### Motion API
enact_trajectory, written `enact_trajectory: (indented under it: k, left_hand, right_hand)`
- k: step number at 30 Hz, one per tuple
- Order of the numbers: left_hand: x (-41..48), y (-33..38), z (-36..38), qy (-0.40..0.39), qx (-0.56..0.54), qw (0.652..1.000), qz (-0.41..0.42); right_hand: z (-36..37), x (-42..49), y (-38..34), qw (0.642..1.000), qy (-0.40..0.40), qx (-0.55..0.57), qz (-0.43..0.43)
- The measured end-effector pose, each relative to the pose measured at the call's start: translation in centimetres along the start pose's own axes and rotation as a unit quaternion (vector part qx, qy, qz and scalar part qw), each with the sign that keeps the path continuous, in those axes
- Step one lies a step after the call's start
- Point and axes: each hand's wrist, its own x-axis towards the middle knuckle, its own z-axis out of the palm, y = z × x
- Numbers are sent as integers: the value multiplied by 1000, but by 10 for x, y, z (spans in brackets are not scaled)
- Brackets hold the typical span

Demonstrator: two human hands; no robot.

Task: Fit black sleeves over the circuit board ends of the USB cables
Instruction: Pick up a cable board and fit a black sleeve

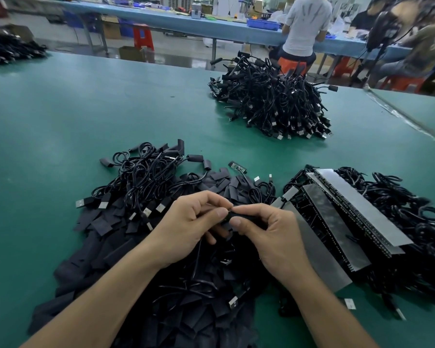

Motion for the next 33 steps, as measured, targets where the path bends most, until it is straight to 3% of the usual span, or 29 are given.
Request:
enact_trajectory:
  k: [11,17,24,33]
  left_hand:
    - [2,-2,0,73,-29,997,-22]
    - [2,-2,-1,65,-23,997,-31]
    - [3,-1,2,61,56,996,-19]
    - [0,3,0,22,13,999,-31]
  right_hand:
    - [-1,-1,-3,999,31,22,-1]
    - [0,0,0,998,53,10,9]
    - [1,-3,2,997,56,-41,-13]
    - [-3,1,3,998,58,13,-6]
